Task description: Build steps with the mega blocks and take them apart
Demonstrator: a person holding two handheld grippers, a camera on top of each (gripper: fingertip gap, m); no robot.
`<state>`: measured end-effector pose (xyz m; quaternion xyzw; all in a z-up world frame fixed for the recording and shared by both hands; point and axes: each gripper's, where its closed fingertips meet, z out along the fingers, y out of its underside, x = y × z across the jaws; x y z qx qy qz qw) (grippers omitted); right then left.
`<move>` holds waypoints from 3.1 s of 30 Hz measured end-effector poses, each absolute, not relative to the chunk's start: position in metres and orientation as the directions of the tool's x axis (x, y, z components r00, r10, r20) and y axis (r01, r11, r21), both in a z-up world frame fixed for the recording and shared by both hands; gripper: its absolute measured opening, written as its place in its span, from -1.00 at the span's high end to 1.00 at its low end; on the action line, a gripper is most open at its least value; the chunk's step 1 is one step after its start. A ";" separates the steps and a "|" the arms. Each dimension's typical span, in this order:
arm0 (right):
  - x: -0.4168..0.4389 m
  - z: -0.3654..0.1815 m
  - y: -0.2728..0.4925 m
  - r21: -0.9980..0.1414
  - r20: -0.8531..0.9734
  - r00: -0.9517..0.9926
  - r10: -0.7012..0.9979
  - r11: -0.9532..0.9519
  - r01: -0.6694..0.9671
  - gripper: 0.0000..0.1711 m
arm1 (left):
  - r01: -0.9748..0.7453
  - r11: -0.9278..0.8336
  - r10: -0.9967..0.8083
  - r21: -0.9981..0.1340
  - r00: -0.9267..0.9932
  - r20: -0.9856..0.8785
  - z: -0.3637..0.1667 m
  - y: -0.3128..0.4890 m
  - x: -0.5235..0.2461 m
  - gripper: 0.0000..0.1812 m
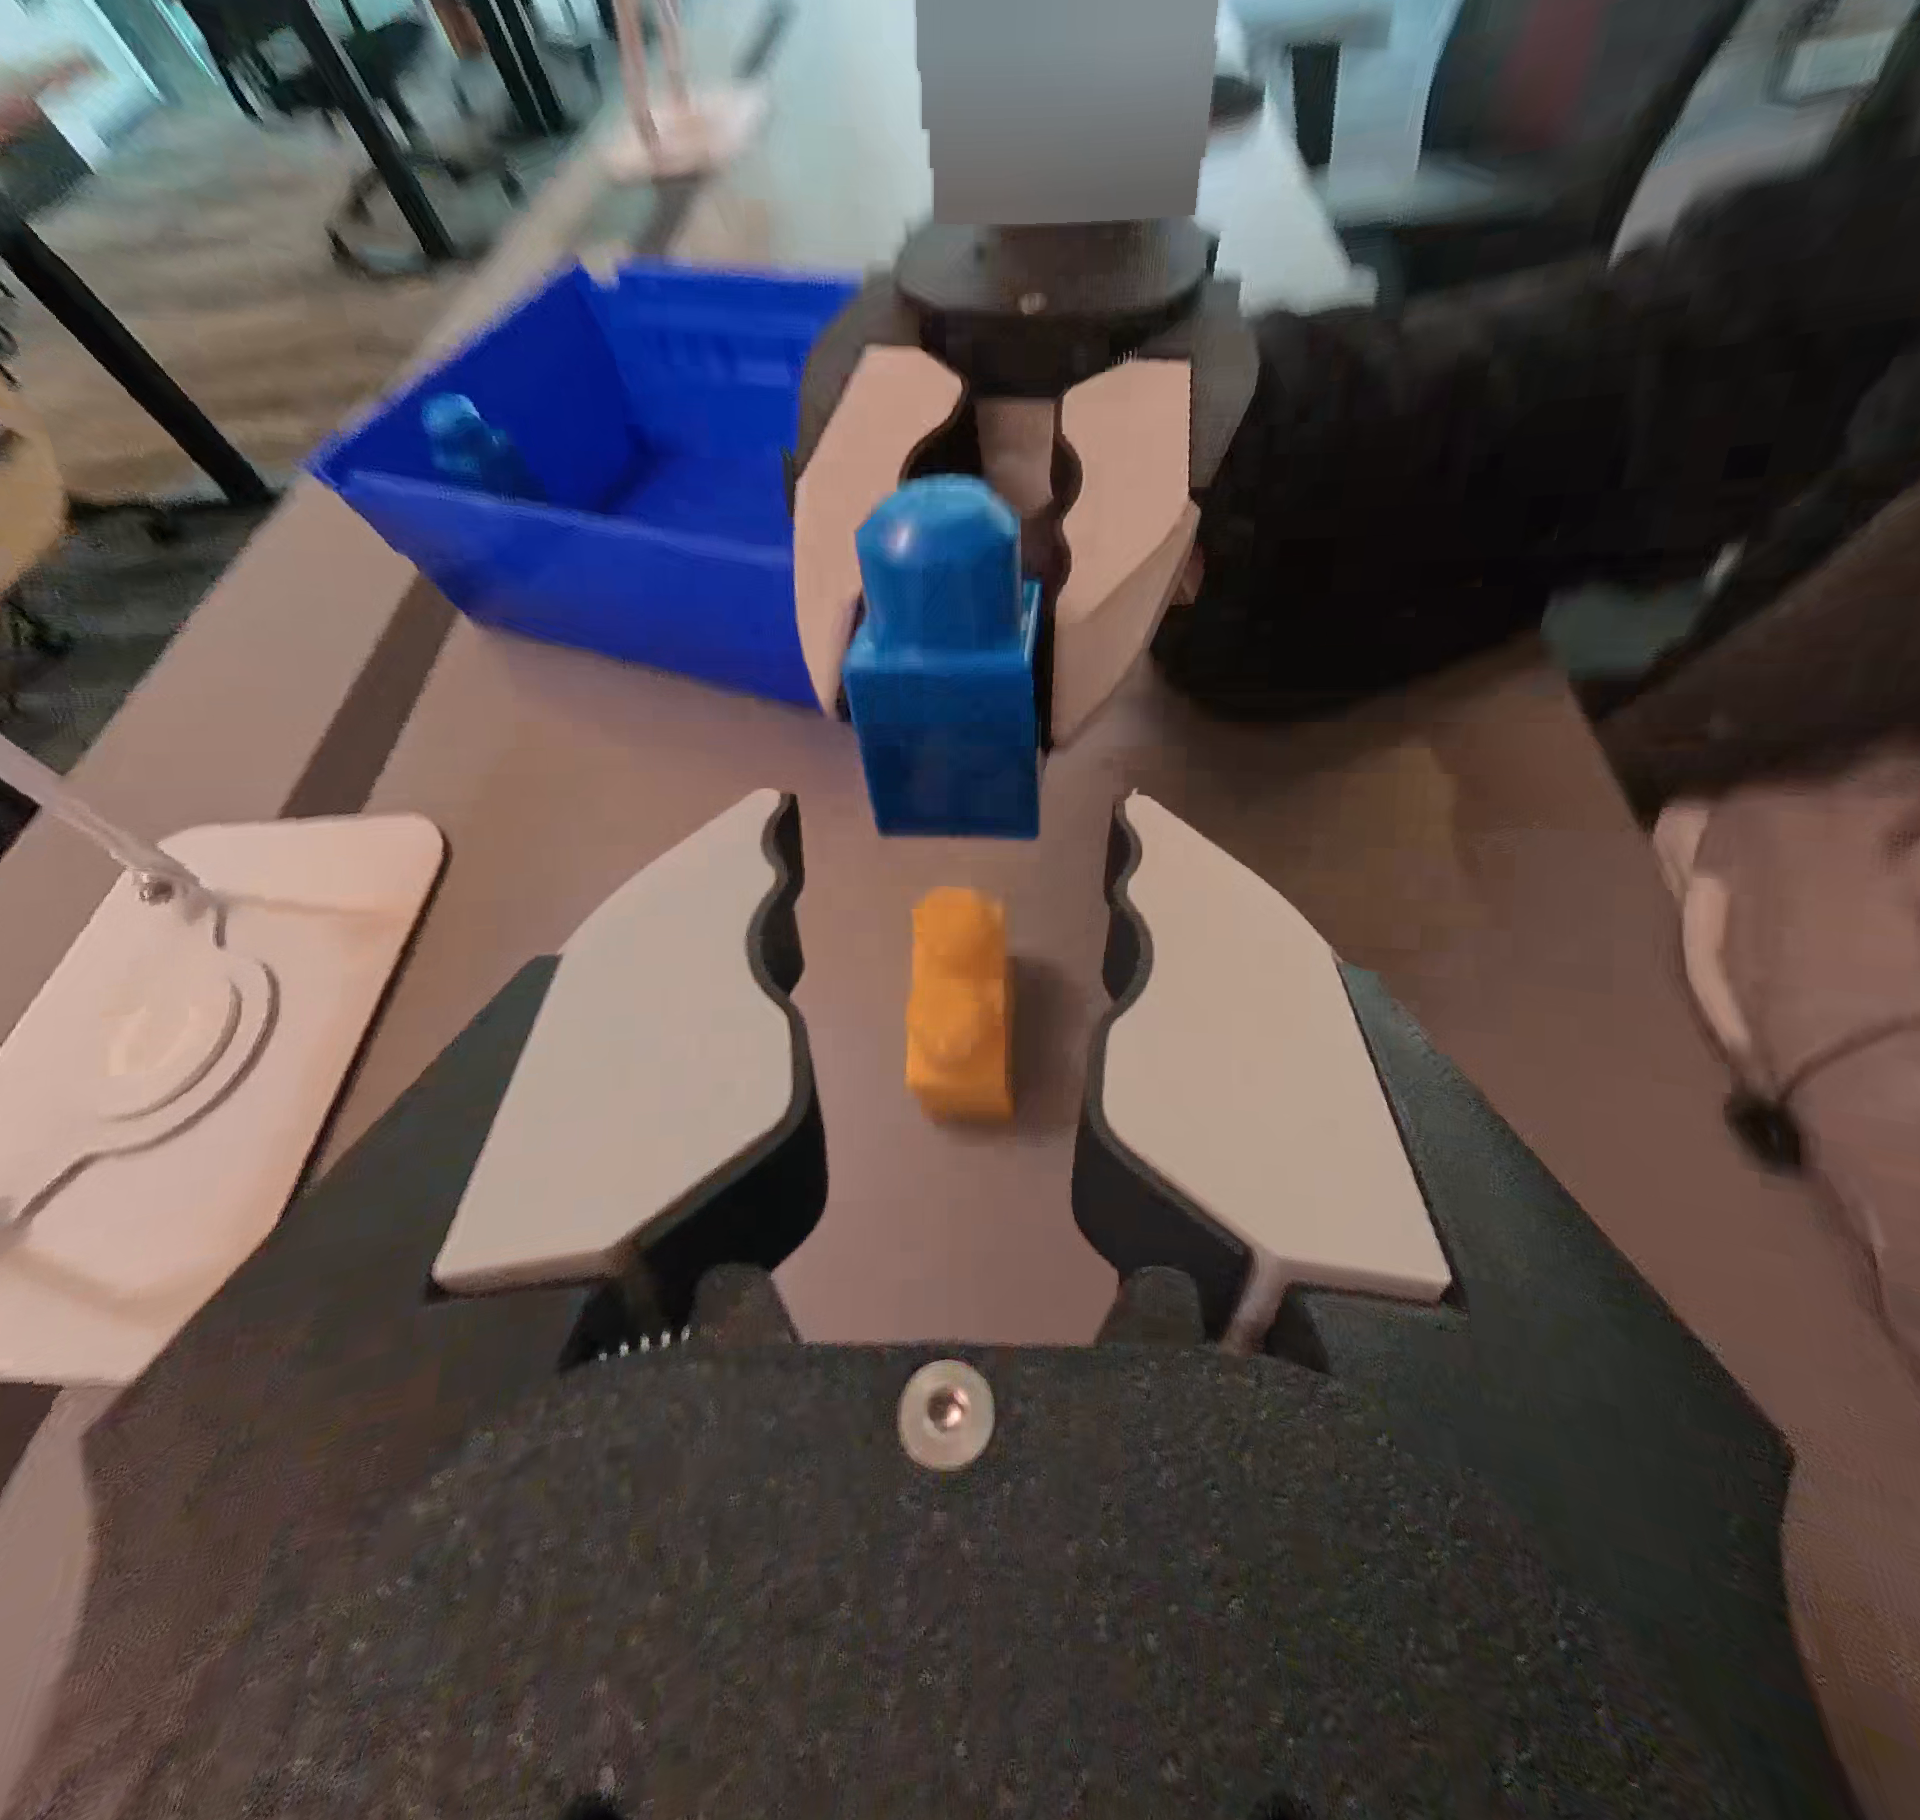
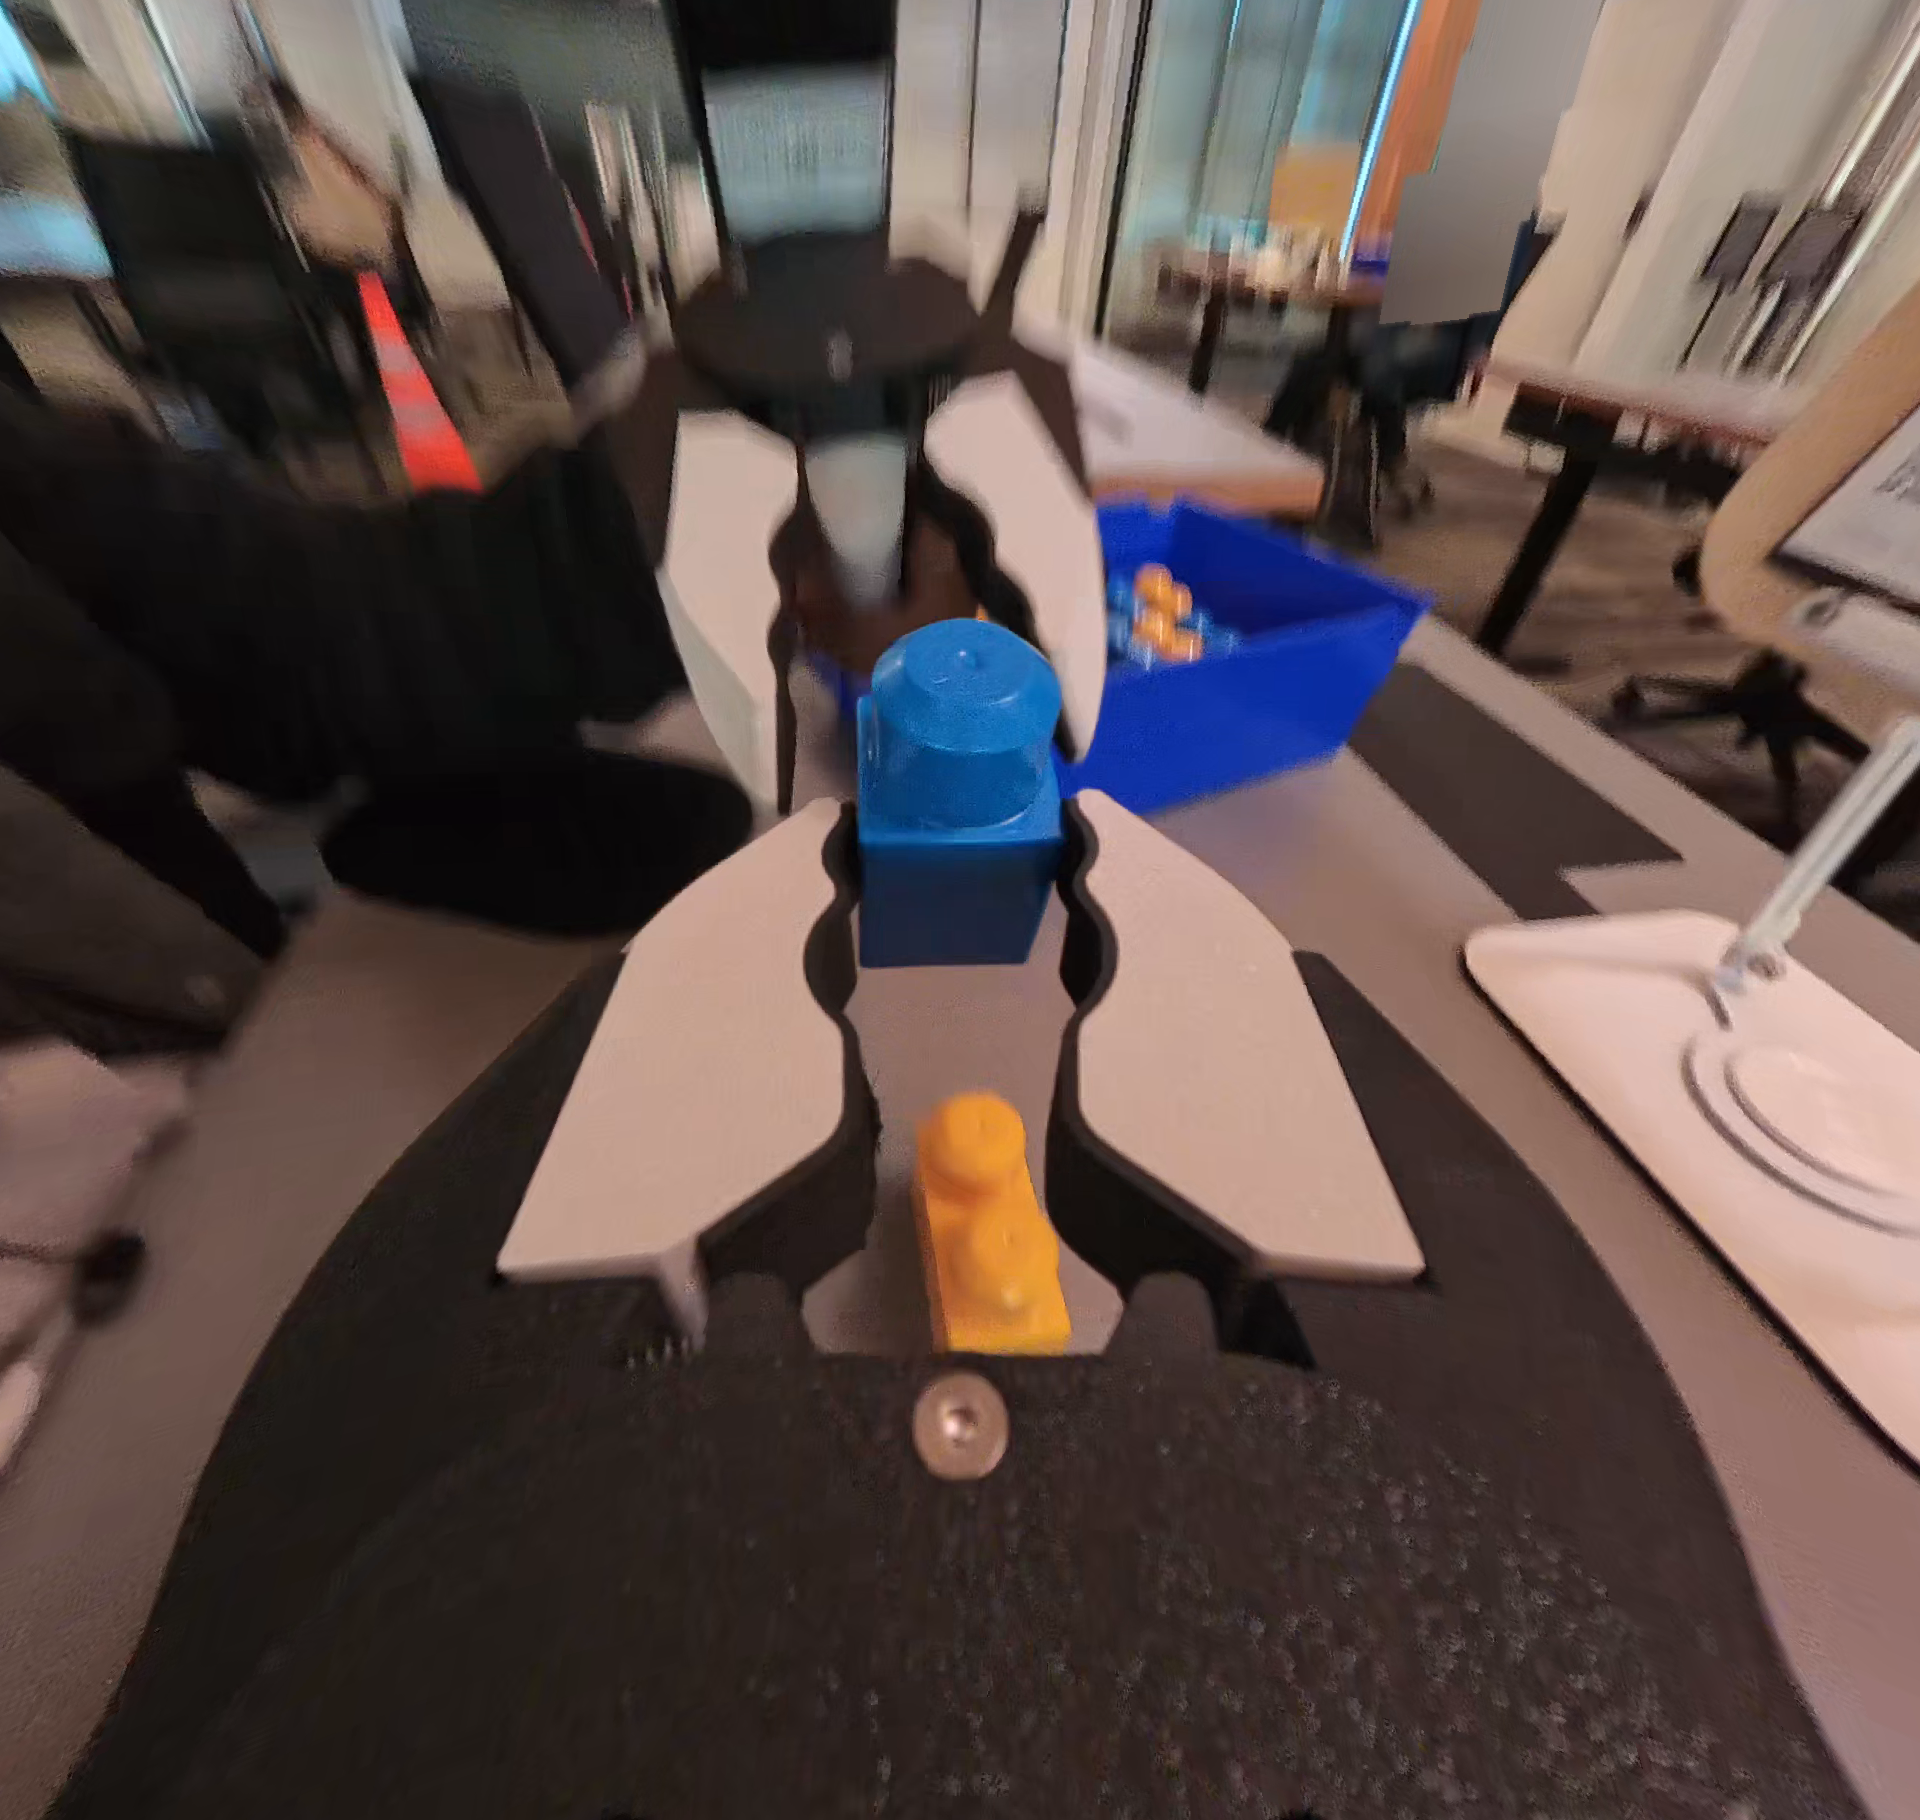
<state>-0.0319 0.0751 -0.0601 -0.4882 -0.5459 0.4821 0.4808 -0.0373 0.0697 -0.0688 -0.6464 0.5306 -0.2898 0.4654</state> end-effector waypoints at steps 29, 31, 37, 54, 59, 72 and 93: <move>-0.022 -0.024 0.080 -0.914 -0.262 -0.225 0.939 -0.316 -0.256 0.51 | 0.201 -0.117 -0.930 -0.973 0.320 0.178 -0.030 0.081 -0.018 0.64; -0.020 -0.029 0.081 -0.959 -0.197 -0.178 0.964 -0.227 -0.170 0.42 | 0.141 -0.108 -0.939 -0.984 0.309 0.148 -0.036 0.080 -0.023 0.64; -0.010 -0.062 0.082 -0.991 0.001 -0.105 0.994 0.015 0.135 0.32 | -0.083 -0.063 -0.960 -0.995 0.278 0.037 -0.066 0.075 -0.031 0.63; -0.019 -0.092 0.074 -0.967 0.030 -0.145 0.989 0.066 0.244 0.41 | -0.206 -0.052 -0.972 -0.977 0.236 0.002 -0.093 0.069 -0.022 0.63; -0.021 -0.093 0.074 -0.964 0.043 -0.144 0.989 0.079 0.254 0.61 | -0.203 -0.048 -0.970 -0.978 0.245 -0.003 -0.094 0.070 -0.024 0.63; -0.021 -0.094 0.075 -0.967 0.024 -0.145 0.989 0.059 0.247 0.61 | -0.196 -0.044 -0.967 -0.980 0.255 -0.007 -0.093 0.072 -0.023 0.63; 0.000 -0.080 0.110 -0.981 0.014 -0.004 1.000 0.015 0.193 0.61 | -0.668 -0.250 -0.934 -0.701 0.356 -0.006 -0.217 0.085 -0.046 0.15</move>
